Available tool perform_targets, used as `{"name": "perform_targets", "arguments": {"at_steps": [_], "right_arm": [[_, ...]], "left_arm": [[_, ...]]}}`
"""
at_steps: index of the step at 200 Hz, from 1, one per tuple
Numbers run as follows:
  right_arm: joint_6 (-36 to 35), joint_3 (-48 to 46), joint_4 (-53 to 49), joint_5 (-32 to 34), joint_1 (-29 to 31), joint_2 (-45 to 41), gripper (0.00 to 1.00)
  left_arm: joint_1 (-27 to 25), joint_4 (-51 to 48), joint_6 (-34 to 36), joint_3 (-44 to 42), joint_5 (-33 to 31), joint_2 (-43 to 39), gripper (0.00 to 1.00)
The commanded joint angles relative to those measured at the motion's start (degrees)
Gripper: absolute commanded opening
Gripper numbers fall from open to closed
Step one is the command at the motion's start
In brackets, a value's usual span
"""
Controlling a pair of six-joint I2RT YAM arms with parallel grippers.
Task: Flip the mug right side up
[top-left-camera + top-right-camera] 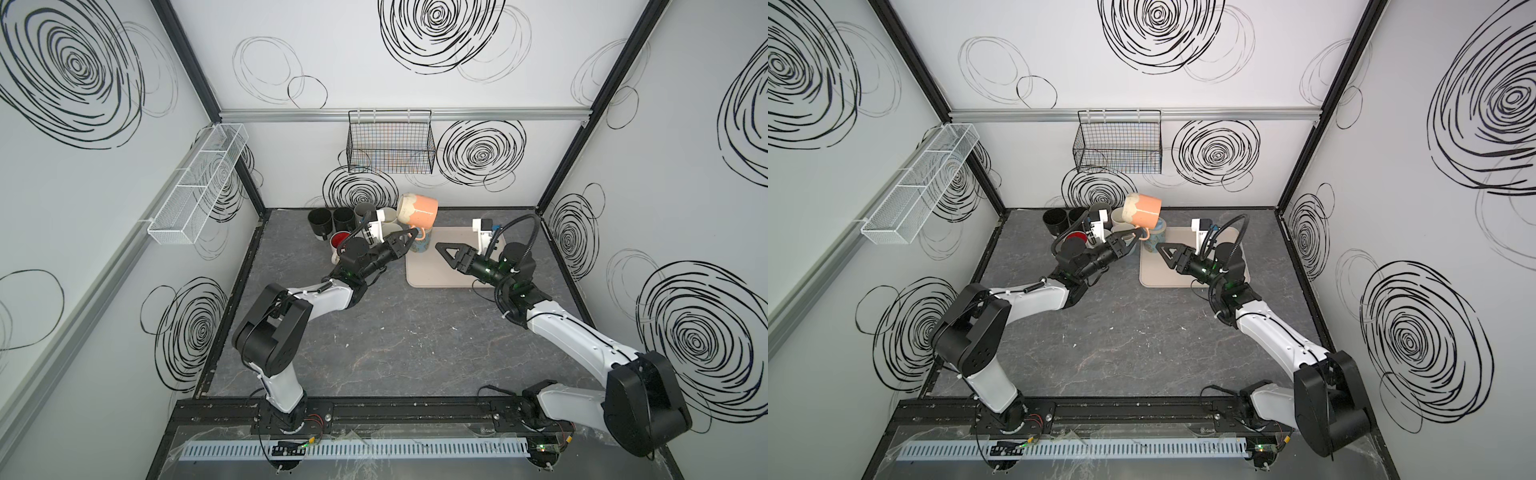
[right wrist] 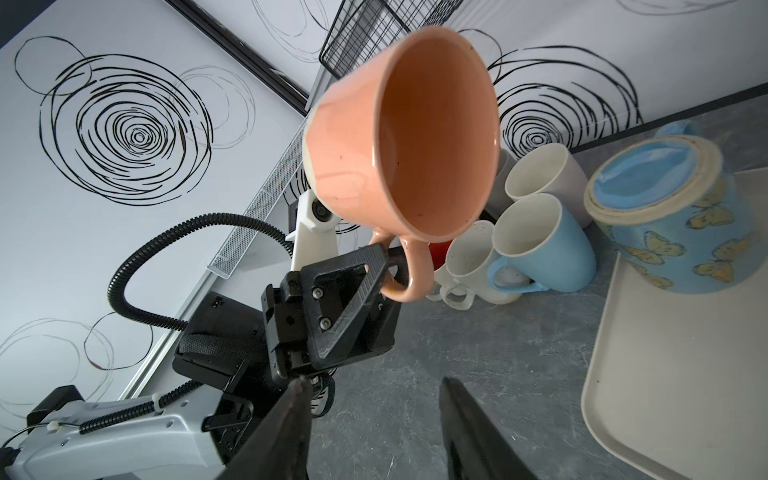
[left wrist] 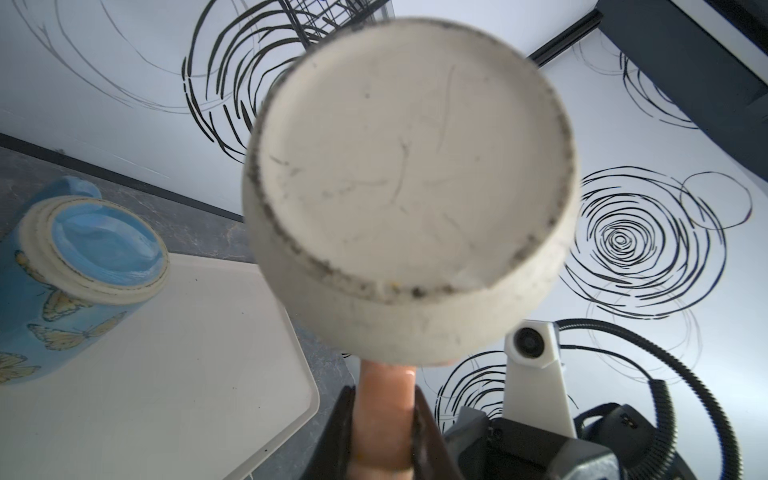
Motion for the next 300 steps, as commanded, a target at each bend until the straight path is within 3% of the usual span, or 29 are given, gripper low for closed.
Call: {"name": "perform_targets", "arguments": {"at_steps": [1,148,188,242,264,286,300], "right_arm": [[2.3,3.9,5.1,-2.8,0.9,1.9,0.54],[4.4,13.4,4.8,-5.6,1.9,9.9,0.47],[6.4,15.1,5.8,-6.0,1.9,12.3,0.39],[10.8,16.8,10.8,-7.4,2.1,15.6,0.37],[13.3,17.9,14.5,-8.5,2.3,17.5,0.29],[14.2,19.1,16.5,-9.3,2.9,19.0,0.08],[14.2,19.8,17.3,-9.3,3.4,19.7,0.00]], "left_arm": [[0.0,15.2,-4.5,0.9,0.8,-4.9,0.00],[-0.8,19.3,-9.1,-1.3,2.8,-7.6,0.00],[-0.7,20.4,-9.8,-1.3,3.2,-7.8,0.00],[-1.1,20.6,-9.7,-0.4,4.9,-7.3,0.00],[-1.0,21.2,-9.9,-0.7,5.2,-7.3,0.00],[-0.6,21.3,-9.7,-1.7,5.5,-7.9,0.00],[0.0,21.2,-9.5,-2.9,5.6,-8.8,0.00]]}}
